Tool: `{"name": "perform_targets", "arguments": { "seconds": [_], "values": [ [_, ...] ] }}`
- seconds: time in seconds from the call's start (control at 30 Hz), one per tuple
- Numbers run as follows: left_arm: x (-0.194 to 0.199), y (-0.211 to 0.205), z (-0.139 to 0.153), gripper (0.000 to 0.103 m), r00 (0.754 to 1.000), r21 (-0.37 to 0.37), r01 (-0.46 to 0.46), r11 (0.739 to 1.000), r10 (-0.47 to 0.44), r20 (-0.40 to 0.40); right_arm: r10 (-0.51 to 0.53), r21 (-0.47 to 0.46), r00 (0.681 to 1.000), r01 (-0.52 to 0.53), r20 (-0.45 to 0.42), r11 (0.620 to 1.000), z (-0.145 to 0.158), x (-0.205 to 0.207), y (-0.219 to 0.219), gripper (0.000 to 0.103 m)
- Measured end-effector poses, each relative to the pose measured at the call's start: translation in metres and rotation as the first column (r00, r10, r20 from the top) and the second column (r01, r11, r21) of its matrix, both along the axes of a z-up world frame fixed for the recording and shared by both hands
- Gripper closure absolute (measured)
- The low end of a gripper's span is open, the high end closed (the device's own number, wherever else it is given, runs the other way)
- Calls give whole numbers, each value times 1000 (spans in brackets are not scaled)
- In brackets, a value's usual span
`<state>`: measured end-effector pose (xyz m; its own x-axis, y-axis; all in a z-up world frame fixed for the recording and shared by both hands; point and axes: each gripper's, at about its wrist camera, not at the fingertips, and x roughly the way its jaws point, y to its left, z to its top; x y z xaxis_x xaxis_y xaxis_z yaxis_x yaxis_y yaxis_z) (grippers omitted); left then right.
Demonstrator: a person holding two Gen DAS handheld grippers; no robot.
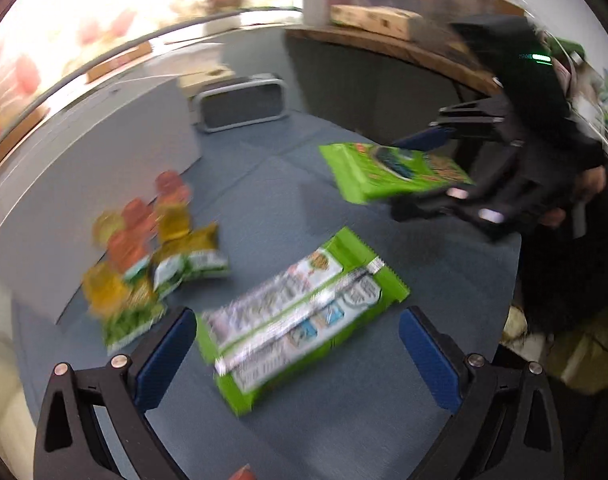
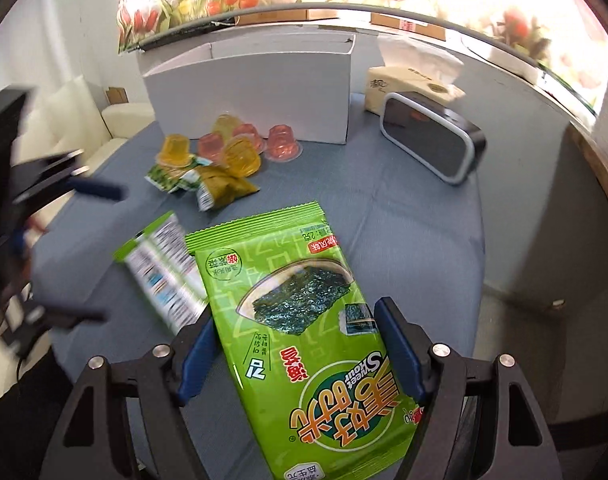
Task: Organize snacks
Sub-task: 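Grasp the green seaweed packet with the right gripper, then grasp a green snack packet with the left gripper while the right gripper holds the seaweed packet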
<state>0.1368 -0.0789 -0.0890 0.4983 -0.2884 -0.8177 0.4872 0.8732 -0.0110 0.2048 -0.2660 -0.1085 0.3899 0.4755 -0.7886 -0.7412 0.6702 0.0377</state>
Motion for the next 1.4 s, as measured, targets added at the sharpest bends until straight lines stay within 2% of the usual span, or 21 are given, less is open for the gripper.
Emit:
{"name": "perform_targets", "arguments": {
  "seconds": [0.1, 0.27, 0.4, 0.47, 0.7, 0.8, 0.83, 0.87, 1.13, 1.27, 1.4],
  "values": [
    [20, -5, -9, 0, 996, -1, 79, 997, -79, -35, -69, 36, 998, 69, -8, 997, 6, -16, -17, 24],
    [37, -24, -26, 0, 977, 47, 206, 977, -203, -69, -150, 98, 987, 155, -50, 983, 16, -46, -55, 24],
    [46, -37, -41, 0, 964, 89, 261, 961, -255, -79, -189, 115, 980, 195, -62, 974, 23, -67, -75, 24],
    [50, -39, -46, 0, 955, 76, 286, 955, -277, -107, -187, 120, 980, 195, -74, 973, 26, -76, -80, 24],
    [68, -38, -51, 0, 935, 41, 340, 940, -333, -119, -178, 119, 981, 187, -77, 975, 35, -93, -84, 24],
    [67, -41, -50, 2, 945, 51, 311, 949, -303, -124, -181, 129, 980, 190, -78, 973, 36, -94, -83, 24],
    [62, -38, -48, 10, 948, 48, 302, 952, -295, -118, -177, 132, 981, 186, -80, 974, 35, -94, -82, 24],
    [56, -35, -43, 27, 953, 42, 287, 957, -282, -108, -175, 134, 981, 185, -84, 974, 35, -93, -80, 24],
    [47, -23, -36, 31, 979, 25, 173, 985, -169, -117, -139, 145, 987, 150, -79, 978, 36, -93, -60, 24],
    [44, -12, -29, 32, 995, 3, -5, 1000, 6, -103, -136, 139, 988, 145, -74, 980, 37, -94, -52, 24],
    [30, -3, -12, 32, 987, -12, -145, 989, 144, -67, -150, 152, 986, 160, -78, 975, 36, -90, -47, 24]
  ]
}}
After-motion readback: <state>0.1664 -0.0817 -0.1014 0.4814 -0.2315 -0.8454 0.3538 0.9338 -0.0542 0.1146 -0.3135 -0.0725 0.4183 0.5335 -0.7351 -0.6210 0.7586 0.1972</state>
